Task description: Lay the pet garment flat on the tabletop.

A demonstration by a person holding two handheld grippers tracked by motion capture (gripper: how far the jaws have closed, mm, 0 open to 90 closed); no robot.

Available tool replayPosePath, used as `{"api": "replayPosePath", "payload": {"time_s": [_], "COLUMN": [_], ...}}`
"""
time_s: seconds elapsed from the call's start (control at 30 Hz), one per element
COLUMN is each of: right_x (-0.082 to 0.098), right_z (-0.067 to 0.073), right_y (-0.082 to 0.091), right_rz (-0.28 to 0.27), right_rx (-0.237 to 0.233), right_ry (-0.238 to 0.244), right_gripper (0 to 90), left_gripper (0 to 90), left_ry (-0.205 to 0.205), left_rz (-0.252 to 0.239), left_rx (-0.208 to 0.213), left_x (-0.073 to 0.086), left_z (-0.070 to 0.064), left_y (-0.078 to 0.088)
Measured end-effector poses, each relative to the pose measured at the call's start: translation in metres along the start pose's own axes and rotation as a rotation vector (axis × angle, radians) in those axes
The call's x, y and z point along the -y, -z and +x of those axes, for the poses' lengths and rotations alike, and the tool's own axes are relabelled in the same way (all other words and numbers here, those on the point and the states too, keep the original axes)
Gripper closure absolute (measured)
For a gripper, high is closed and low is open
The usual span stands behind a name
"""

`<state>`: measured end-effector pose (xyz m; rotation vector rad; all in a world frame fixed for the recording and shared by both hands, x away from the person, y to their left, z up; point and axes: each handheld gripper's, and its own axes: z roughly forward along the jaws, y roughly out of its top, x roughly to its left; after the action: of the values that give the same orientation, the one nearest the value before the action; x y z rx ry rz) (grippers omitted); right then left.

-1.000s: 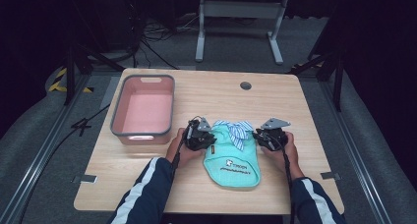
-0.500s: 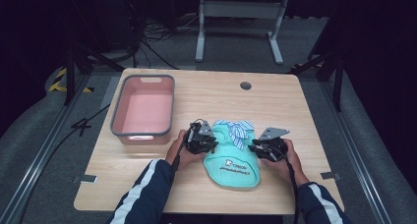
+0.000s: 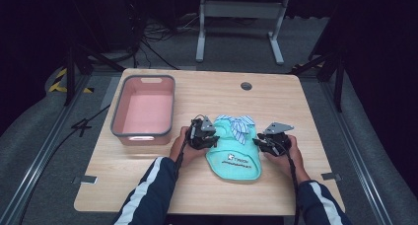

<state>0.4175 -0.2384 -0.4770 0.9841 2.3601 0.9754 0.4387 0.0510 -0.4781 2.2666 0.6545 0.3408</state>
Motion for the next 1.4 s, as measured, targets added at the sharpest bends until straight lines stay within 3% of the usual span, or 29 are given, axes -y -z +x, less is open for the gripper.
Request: {"api": "replayPosePath", "payload": {"time_s": [0.2,0.33,0.5,0.67,0.9,1.23,1.4], "right_x": [-0.004,-0.010,-0.010,-0.006,0.000,0.010,0.016], "right_z": [0.002,0.009,0.018,0.023,0.028,0.028,0.026], "right_y": [0.015,0.032,0.044,0.052,0.062,0.072,0.078], "right_rz": [-0.040,-0.063,-0.055,-0.045,-0.039,-0.031,-0.036], "right_rx": [-0.034,-0.058,-0.082,-0.087,-0.088,-0.043,-0.032], "right_ry": [0.001,0.033,0.068,0.091,0.109,0.115,0.112], "right_gripper": [64.4,60.5,55.0,51.3,45.3,40.5,40.0], "left_gripper": [55.1,48.0,39.9,35.1,32.0,29.6,29.5], "left_ry": [-0.022,-0.063,-0.093,-0.088,-0.089,-0.100,-0.098], "left_rz": [0.008,0.041,0.048,0.045,0.041,0.090,0.092], "left_rx": [0.013,-0.001,-0.002,-0.003,0.002,-0.039,-0.054], "left_x": [-0.003,-0.003,0.001,0.008,0.022,0.047,0.061], "left_z": [-0.005,-0.013,-0.018,-0.019,-0.019,-0.021,-0.020], "left_y": [0.013,0.030,0.050,0.065,0.078,0.096,0.106]}}
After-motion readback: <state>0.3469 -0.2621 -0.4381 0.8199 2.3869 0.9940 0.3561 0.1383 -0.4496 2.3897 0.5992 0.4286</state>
